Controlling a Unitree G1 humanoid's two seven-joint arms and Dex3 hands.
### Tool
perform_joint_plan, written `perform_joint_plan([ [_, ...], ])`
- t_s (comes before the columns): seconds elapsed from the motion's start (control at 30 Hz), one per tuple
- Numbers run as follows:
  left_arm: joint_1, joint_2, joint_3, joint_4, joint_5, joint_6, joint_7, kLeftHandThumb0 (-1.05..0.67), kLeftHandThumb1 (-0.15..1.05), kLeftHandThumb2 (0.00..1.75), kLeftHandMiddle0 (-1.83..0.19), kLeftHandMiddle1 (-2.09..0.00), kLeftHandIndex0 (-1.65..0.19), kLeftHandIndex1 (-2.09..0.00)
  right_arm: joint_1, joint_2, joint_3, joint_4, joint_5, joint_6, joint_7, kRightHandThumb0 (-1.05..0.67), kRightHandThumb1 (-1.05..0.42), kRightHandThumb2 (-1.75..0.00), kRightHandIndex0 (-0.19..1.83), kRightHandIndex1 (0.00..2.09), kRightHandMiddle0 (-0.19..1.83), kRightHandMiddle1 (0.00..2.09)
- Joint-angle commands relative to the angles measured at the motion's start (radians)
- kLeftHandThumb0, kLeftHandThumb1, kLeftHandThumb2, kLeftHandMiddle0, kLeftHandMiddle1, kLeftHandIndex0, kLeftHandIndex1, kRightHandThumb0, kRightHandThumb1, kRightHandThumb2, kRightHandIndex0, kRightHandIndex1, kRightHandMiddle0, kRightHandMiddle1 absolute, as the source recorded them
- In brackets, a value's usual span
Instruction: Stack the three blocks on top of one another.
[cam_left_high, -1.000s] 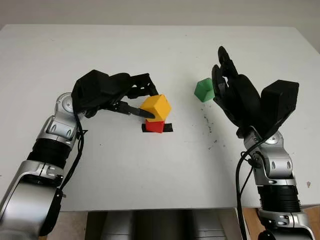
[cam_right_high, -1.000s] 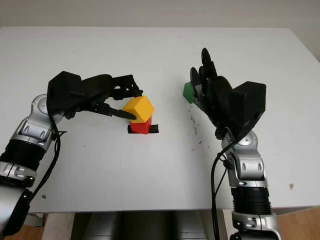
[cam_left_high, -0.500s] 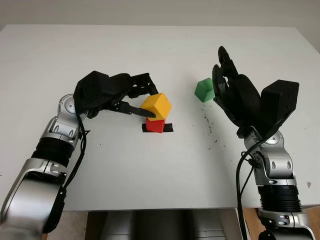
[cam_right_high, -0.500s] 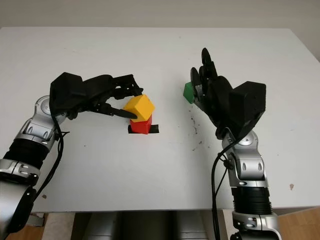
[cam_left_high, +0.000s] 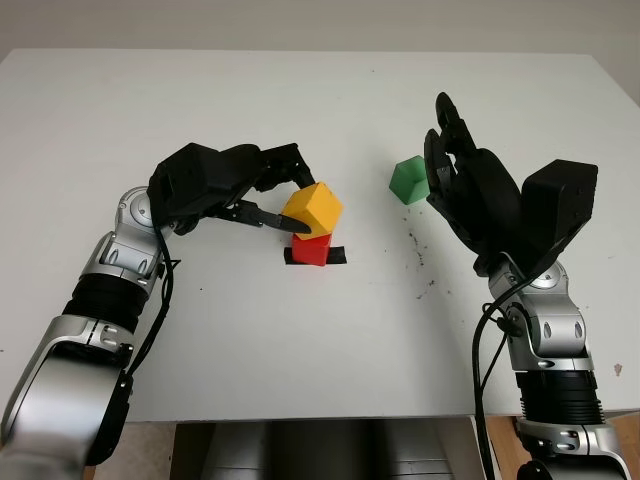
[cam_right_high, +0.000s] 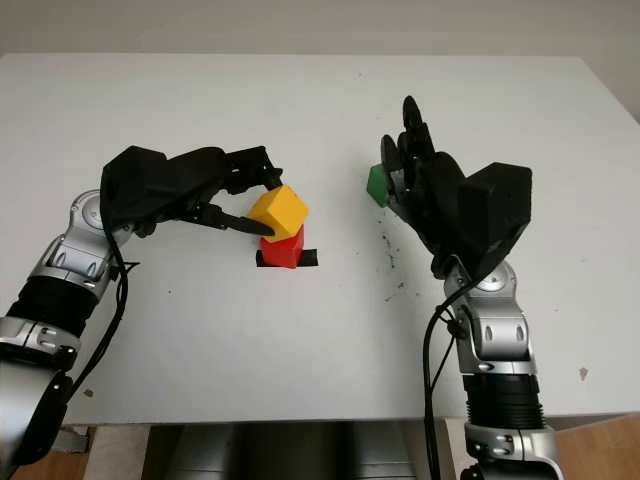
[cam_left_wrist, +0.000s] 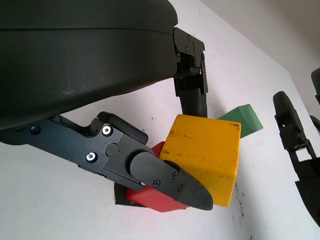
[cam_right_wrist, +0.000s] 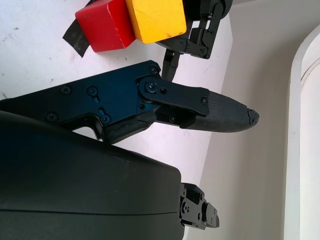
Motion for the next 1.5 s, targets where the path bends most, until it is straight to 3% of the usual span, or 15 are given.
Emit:
perform_joint_plan([
  [0.0,-0.018,0.005,-0.002,0.01,0.006,-0.009,-0.001,-0.5,1.0,0.06,-0.11,-0.05,-0.25,-1.67,0.01,-0.002,-0.002,-0.024,0.002,0.001,-0.004,-0.76,-1.05,-0.65,-0.19,0.0,-0.19,0.0],
  [0.57,-0.036,0.005,-0.029,-0.011,0.066,0.007,-0.013,-0.5,0.98,0.05,-0.13,-0.06,-0.26,-1.65,0.016,0.007,0.0,-0.028,0.006,0.006,-0.009,-0.76,-1.05,-0.65,-0.19,0.0,-0.19,0.0],
  [0.87,-0.042,-0.001,-0.043,-0.013,0.078,0.005,-0.015,-0.5,0.98,0.05,-0.13,-0.06,-0.3,-1.54,0.021,0.013,0.0,-0.036,0.008,0.013,-0.017,-0.75,-1.05,-0.64,-0.19,0.0,-0.19,0.0],
  [1.47,-0.046,0.02,-0.054,-0.016,0.104,0.003,-0.018,-0.5,0.98,0.05,-0.15,-0.06,-0.28,-1.62,0.024,0.018,0.001,-0.035,0.009,0.013,-0.026,-0.74,-1.05,-0.64,-0.19,0.0,-0.19,0.0],
])
